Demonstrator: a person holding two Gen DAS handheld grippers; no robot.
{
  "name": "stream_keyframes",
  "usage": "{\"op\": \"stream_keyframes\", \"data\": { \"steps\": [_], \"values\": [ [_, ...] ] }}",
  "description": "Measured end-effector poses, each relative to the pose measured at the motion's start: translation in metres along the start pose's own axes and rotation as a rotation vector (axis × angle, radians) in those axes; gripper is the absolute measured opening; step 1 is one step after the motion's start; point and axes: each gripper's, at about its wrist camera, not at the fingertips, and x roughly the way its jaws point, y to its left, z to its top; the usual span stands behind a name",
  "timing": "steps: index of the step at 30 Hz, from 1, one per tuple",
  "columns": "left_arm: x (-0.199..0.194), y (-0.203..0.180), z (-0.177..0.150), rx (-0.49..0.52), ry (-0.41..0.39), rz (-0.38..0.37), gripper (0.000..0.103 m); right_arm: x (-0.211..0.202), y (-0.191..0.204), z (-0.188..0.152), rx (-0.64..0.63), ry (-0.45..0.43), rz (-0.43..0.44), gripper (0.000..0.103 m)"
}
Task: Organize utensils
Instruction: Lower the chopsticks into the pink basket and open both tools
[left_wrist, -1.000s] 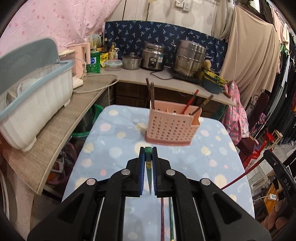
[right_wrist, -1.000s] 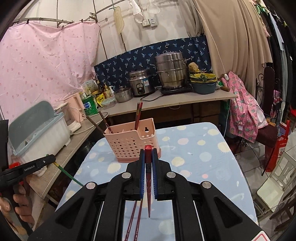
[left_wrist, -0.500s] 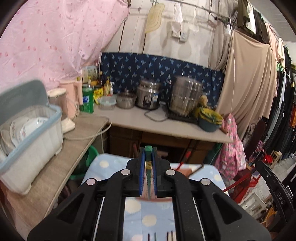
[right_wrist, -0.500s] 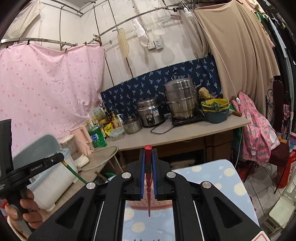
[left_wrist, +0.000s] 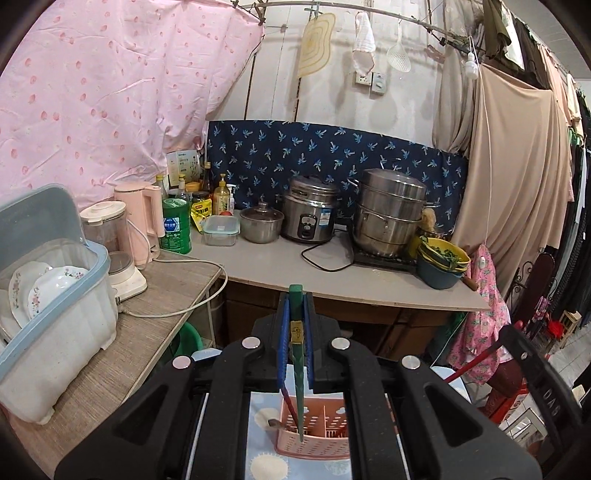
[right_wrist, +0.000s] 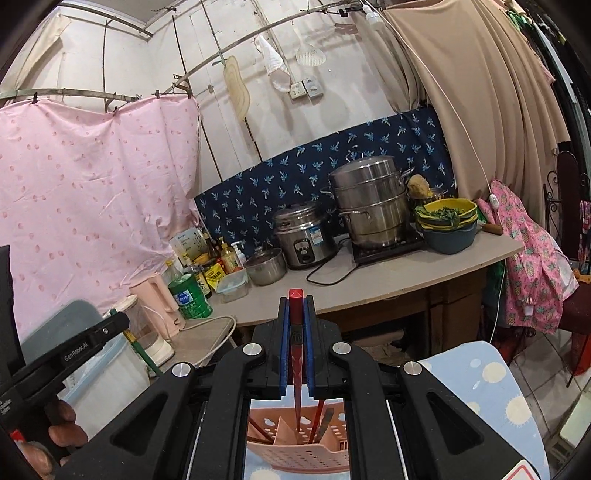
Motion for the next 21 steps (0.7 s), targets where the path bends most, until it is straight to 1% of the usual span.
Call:
{"op": "stream_keyframes", "data": {
  "steps": [5, 9, 14, 18, 21],
  "values": [
    [0.012, 0.0, 0.0, 0.002, 0.016, -0.003, 0.007, 0.018, -0.006, -0.019, -0.004, 0.047, -0.007, 0.007],
    [0.006, -0.001, 0.009, -0.002, -0.005, -0.025, 0.007, 0.023, -0.008, -0.023, -0.005, 0.057, -0.005, 0.007],
    [0.01, -0.008, 0.015, 0.014, -0.025, -0.016, 0.007, 0.025, -0.008, -0.025, -0.007, 0.058, -0.007, 0.007],
    [0.02, -0.009, 0.01, 0.009, -0.008, -0.014, 0.007, 0.032, -0.009, -0.029, -0.007, 0.078, -0.01, 0.007],
    [0.032, -0.01, -0.001, 0.021, 0.024, -0.006, 0.007, 0.038, -0.011, -0.036, -0.014, 0.101, -0.012, 0.007]
  ]
}}
